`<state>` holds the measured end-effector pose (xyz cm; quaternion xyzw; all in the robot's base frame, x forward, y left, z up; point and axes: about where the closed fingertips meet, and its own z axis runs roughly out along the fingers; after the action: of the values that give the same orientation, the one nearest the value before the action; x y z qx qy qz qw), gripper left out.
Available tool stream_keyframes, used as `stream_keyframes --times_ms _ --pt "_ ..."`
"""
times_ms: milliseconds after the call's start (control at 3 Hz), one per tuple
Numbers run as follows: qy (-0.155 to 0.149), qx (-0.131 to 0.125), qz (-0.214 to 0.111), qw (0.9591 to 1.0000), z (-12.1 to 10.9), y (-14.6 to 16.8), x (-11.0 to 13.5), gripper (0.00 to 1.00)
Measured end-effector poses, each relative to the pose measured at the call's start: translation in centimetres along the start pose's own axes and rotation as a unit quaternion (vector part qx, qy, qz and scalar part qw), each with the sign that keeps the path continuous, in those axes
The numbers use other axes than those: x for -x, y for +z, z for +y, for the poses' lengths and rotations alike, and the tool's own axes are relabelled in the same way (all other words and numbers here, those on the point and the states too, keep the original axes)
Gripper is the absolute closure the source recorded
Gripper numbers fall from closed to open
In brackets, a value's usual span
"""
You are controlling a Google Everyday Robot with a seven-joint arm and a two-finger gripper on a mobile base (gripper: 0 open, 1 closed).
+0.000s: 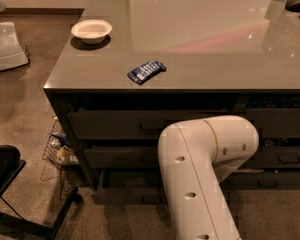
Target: Open bottom drawer
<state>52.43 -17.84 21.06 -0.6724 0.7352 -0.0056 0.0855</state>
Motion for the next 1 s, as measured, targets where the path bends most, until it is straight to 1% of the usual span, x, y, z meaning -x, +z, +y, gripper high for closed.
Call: stream_keyframes --times_ms 333,667,1000 --pt "-0.002 0.0 0.0 1.0 -0.04 0.22 0.07 0.0" --pt "-0.002 0.001 0.0 1.0 0.05 0.3 0.09 0.18" --pt "-0.002 0.002 -0.001 1.0 0.18 0.41 0.14 0.49"
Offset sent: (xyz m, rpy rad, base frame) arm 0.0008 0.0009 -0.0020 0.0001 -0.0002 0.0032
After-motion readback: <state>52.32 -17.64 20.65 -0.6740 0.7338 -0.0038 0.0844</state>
